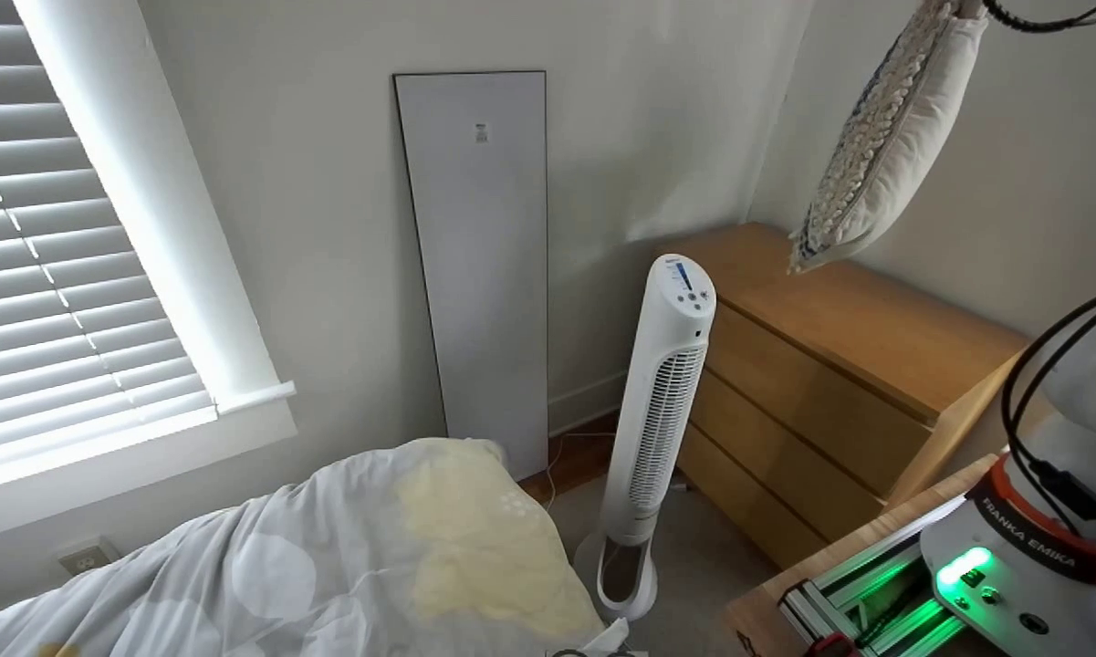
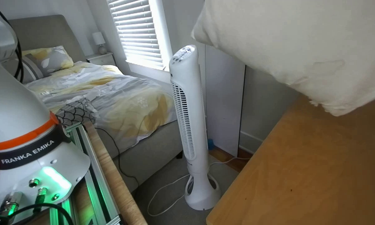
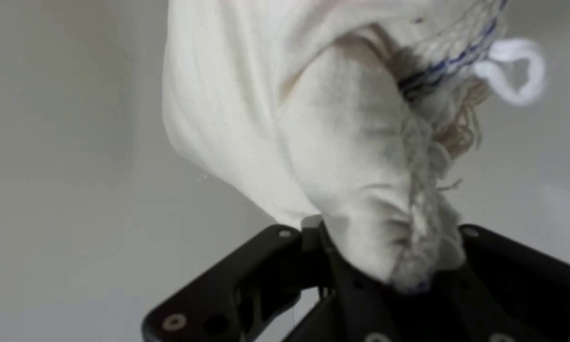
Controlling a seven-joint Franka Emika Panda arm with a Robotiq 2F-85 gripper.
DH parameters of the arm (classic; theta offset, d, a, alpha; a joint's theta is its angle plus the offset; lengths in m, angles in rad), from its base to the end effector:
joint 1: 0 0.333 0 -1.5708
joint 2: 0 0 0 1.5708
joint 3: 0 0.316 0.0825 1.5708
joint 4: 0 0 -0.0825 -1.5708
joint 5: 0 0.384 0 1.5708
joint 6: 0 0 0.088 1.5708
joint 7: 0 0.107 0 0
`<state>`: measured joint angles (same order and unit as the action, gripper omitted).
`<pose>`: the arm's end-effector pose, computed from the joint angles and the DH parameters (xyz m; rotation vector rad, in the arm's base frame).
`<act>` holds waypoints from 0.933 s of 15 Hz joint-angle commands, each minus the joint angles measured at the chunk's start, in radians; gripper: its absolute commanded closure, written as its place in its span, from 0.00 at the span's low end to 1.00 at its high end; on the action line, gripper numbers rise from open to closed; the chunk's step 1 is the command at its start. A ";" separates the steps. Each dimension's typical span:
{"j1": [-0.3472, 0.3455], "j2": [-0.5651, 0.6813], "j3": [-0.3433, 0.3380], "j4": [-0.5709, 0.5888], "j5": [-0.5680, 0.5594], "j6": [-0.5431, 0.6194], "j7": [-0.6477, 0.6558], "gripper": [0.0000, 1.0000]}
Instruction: Move the pillow from the bed to the table
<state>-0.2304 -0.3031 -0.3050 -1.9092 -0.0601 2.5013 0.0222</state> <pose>0.4289 -0.2868 0.7216 2.5825 -0.7365 1.2386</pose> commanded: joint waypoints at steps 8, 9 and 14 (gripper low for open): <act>-0.043 0.085 -0.003 -0.046 0.028 0.154 0.016 0.83; -0.043 0.084 -0.003 -0.046 0.028 0.154 0.016 0.83; 0.009 0.178 -0.019 -0.027 0.164 0.243 -0.072 0.96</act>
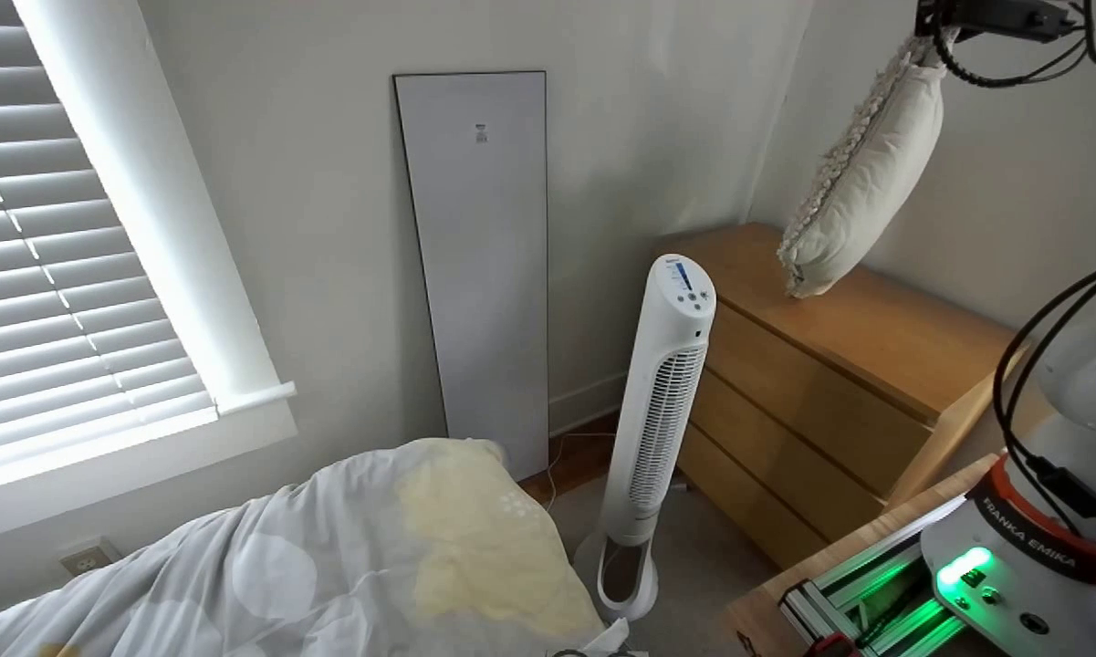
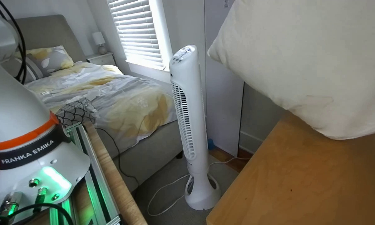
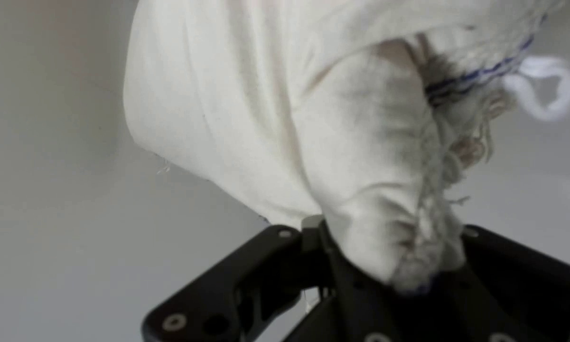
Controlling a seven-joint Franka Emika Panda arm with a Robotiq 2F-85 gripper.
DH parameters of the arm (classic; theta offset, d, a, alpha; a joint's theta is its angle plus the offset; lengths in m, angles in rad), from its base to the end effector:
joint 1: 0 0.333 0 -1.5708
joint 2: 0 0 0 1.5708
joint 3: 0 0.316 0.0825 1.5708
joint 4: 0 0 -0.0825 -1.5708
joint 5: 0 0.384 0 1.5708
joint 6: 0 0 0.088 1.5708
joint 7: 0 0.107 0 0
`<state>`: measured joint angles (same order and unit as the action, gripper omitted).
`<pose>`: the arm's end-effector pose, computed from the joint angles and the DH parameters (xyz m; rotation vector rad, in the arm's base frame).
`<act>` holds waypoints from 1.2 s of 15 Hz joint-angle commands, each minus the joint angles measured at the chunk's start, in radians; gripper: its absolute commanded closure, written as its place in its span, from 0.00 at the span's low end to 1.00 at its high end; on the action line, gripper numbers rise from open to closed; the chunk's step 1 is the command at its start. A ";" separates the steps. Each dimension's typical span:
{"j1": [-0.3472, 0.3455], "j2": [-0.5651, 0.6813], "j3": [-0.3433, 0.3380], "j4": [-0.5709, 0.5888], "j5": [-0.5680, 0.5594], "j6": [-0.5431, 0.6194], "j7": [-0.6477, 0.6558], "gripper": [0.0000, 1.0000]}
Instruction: Move the pillow from the bed to the table
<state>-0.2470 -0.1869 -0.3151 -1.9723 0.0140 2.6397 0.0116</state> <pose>0.4626 -0.3099 0.6482 2.6037 -0.8107 1.2065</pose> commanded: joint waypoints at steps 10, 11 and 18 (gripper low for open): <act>0.037 0.300 0.047 0.298 0.581 0.406 -0.474 0.96; 0.025 0.319 0.068 0.322 0.642 0.418 -0.546 0.96; -0.077 0.354 0.195 0.216 1.043 0.544 -0.904 0.96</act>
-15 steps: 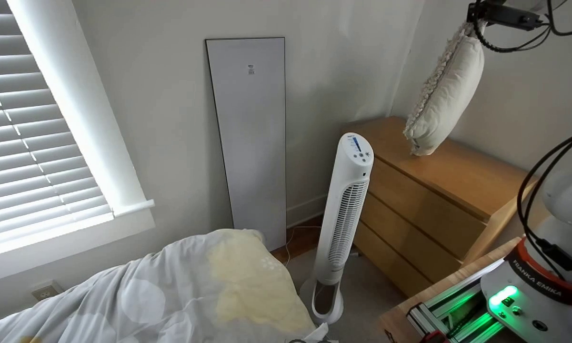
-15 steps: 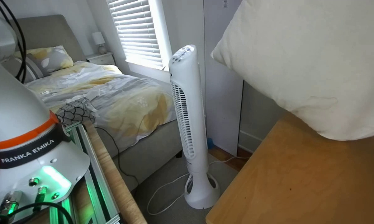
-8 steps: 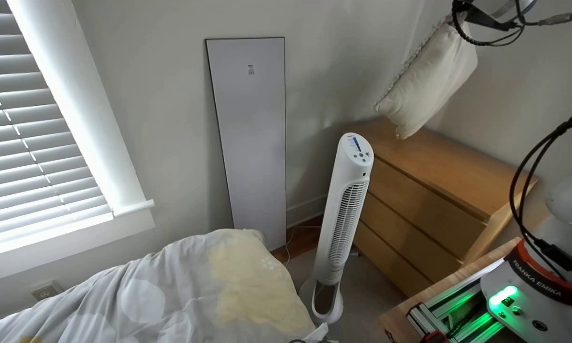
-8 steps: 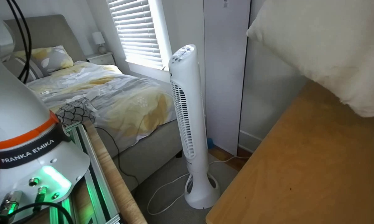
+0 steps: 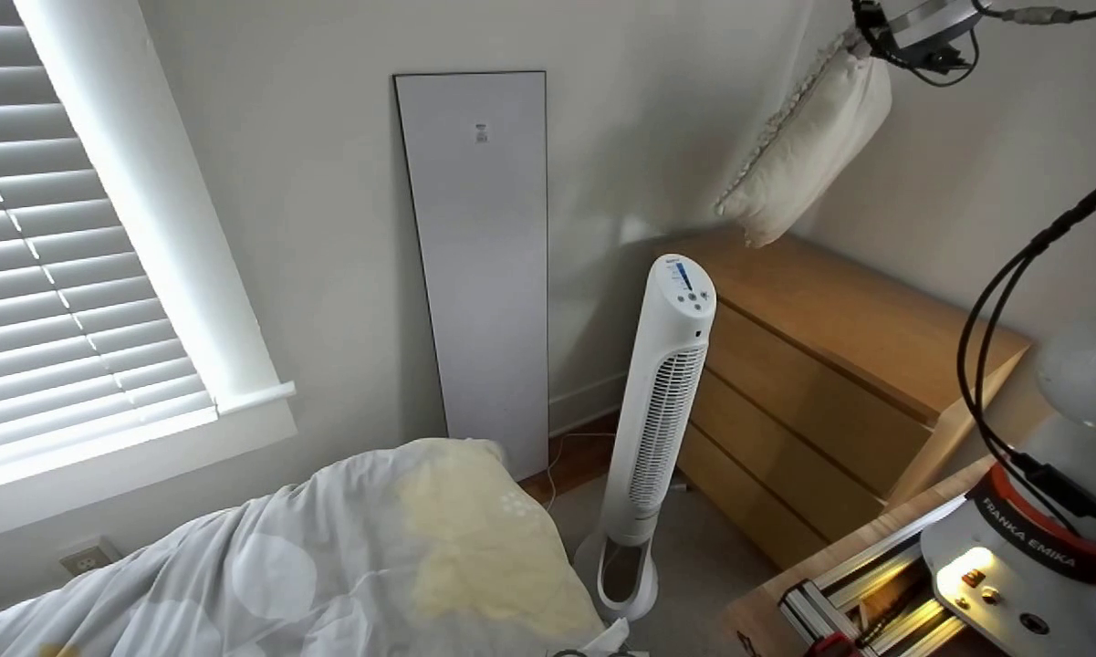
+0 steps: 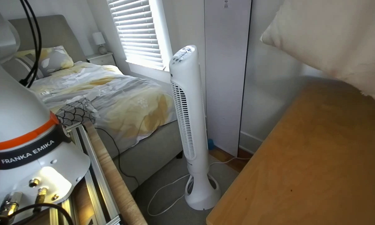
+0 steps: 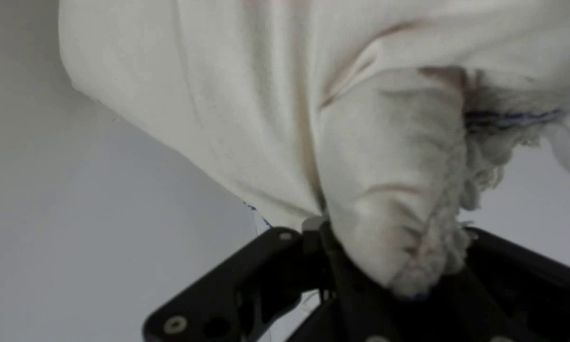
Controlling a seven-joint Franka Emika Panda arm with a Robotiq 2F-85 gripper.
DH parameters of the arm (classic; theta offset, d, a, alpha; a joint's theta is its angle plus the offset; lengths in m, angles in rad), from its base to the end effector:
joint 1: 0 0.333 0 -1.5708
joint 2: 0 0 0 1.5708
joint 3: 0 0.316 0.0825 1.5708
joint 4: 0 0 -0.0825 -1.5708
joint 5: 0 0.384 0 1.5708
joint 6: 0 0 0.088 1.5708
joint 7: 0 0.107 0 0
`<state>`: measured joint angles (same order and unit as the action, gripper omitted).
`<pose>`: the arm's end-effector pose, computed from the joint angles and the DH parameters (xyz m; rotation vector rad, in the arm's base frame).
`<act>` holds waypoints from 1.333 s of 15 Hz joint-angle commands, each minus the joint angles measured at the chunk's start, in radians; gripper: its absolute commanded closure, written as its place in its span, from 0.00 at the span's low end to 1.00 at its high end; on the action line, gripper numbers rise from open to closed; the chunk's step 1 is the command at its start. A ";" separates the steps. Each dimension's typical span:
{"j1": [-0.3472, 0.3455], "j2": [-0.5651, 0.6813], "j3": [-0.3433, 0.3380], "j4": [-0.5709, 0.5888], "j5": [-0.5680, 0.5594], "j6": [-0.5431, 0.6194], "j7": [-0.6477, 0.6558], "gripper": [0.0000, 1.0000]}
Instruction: Move the pillow from the bed to the table
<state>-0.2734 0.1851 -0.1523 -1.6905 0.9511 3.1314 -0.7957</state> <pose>0.5648 -0.3235 0.6109 2.3146 -0.6556 1.7387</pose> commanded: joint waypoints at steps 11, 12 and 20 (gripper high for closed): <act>-0.092 -0.103 -0.166 -0.564 -0.112 -0.050 0.127 0.96; -0.097 -0.102 -0.189 -0.582 -0.184 -0.062 0.180 0.96; -0.091 -0.111 -0.272 -0.601 -0.627 -0.242 0.580 0.96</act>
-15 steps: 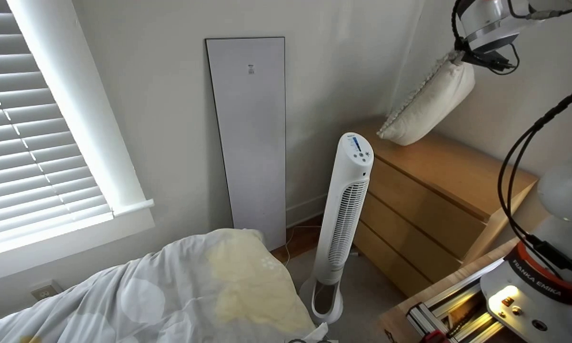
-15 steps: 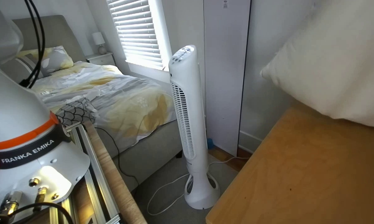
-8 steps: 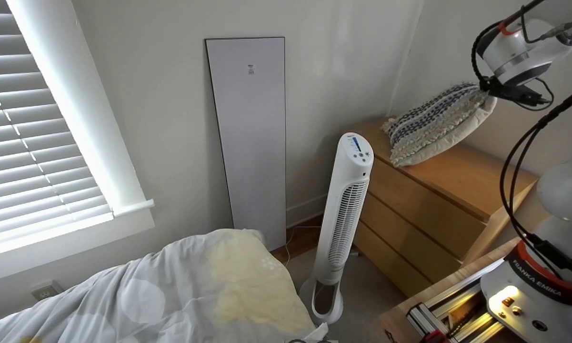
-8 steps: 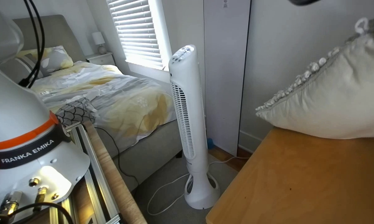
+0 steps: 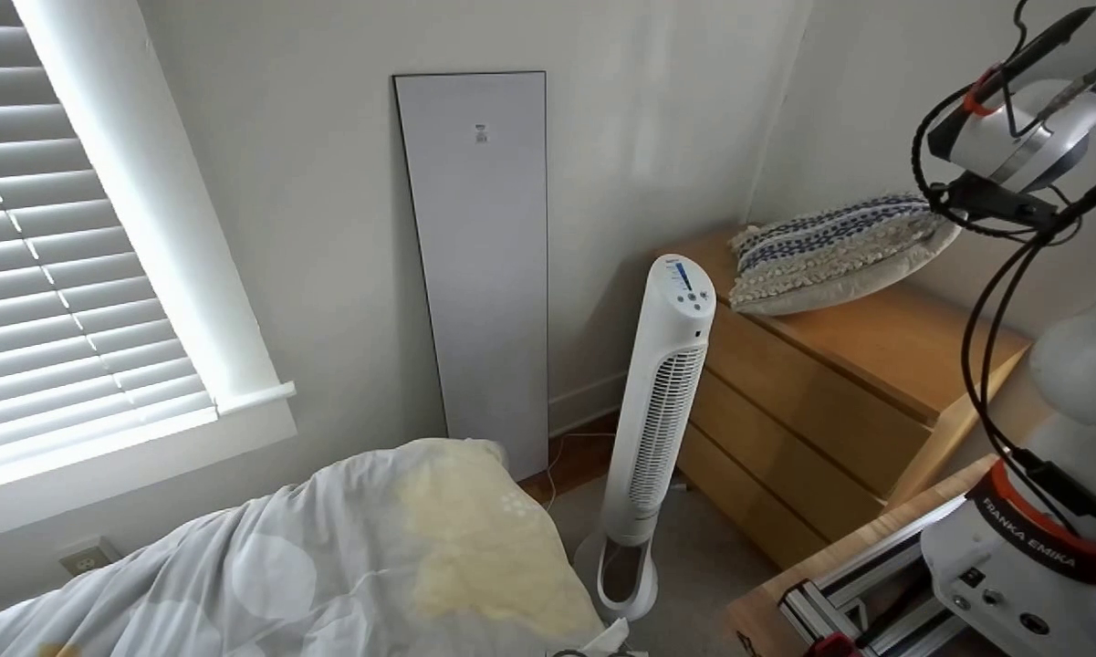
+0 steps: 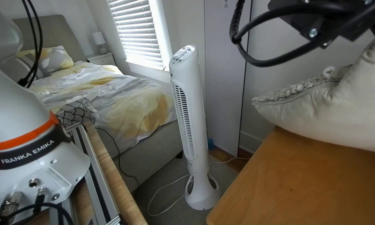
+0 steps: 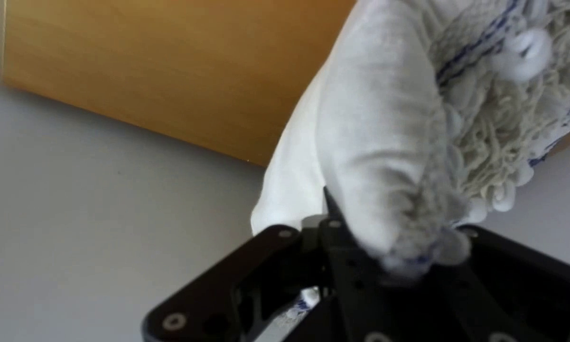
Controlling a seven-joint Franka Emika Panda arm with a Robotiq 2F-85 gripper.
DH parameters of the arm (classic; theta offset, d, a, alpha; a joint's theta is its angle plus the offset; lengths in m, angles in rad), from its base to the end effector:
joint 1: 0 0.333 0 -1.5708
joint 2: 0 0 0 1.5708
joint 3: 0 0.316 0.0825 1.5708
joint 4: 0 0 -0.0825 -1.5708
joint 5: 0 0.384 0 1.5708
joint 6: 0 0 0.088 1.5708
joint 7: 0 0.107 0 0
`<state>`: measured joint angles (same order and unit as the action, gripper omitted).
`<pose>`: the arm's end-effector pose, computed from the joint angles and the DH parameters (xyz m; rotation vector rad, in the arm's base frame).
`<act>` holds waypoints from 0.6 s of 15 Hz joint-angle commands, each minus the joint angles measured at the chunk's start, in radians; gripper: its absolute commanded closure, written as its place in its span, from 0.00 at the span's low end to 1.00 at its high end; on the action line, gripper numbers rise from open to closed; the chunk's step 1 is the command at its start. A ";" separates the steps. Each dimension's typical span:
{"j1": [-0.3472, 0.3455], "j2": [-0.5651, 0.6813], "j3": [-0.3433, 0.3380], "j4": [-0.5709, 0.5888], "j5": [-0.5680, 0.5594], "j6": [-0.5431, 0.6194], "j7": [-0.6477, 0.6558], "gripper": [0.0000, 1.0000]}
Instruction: Move the pillow from the bed to the table
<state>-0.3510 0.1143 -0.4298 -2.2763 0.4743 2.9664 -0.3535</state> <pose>0.3830 -0.4185 0.3734 2.5958 -1.1798 0.8546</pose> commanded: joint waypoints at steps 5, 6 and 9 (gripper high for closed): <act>-0.014 -0.066 0.013 -0.031 -0.339 -0.169 0.227 0.96; -0.014 -0.063 0.012 -0.032 -0.371 -0.173 0.237 0.96; -0.018 -0.057 0.009 -0.052 -0.428 -0.158 0.254 0.96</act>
<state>-0.3572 0.0891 -0.4236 -2.2937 0.1251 2.8186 -0.1344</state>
